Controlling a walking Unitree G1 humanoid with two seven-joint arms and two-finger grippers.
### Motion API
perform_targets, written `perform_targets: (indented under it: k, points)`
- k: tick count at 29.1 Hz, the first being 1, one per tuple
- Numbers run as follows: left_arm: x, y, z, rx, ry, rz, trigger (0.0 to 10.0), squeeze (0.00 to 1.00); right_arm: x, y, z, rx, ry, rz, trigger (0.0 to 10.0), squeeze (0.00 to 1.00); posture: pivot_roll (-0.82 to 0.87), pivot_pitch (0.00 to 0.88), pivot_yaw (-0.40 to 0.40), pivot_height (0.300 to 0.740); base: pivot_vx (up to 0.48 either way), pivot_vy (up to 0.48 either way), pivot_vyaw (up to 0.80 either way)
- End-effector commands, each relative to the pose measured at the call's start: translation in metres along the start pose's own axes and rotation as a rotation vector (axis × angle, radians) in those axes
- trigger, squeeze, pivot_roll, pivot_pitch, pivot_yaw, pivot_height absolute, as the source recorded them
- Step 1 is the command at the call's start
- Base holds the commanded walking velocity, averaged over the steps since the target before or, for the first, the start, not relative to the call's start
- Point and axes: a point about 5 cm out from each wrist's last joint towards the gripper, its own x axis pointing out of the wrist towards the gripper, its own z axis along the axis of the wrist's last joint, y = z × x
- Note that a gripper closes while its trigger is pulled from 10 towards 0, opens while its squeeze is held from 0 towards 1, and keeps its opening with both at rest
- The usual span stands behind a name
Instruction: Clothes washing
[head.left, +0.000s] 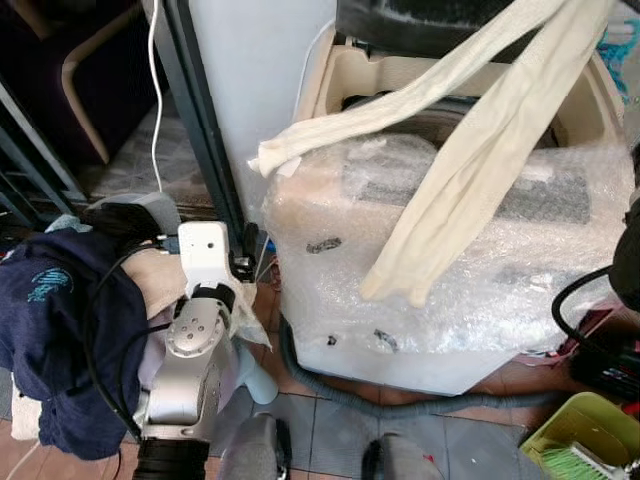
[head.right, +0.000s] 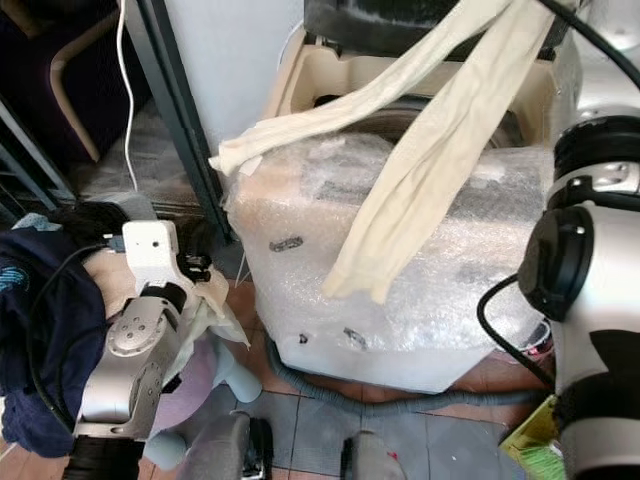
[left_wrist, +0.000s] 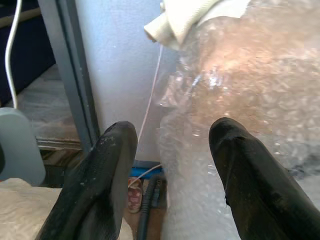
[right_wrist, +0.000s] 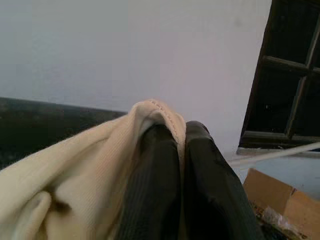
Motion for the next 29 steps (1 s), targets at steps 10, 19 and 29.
perform_targets:
  k: [10,19,29]
  points:
    - [0.000,-0.003,-0.002,0.002,0.012,0.004,10.0,0.00,-0.035,0.055,-0.075,-0.034,0.282,0.511,10.0,1.00,-0.03,0.071,0.030,0.740,0.000,0.000,0.00]
    - [0.000,-0.002,0.002,0.010,-0.023,-0.020,10.0,0.00,-0.042,0.054,-0.081,-0.021,0.252,0.578,10.0,1.00,-0.03,0.066,0.031,0.740,0.108,0.000,0.00]
    - [-0.002,0.000,-0.001,0.010,-0.011,0.002,10.0,0.00,-0.039,0.046,-0.063,0.025,0.071,0.502,10.0,1.00,-0.03,0.067,0.024,0.740,0.311,0.000,0.00]
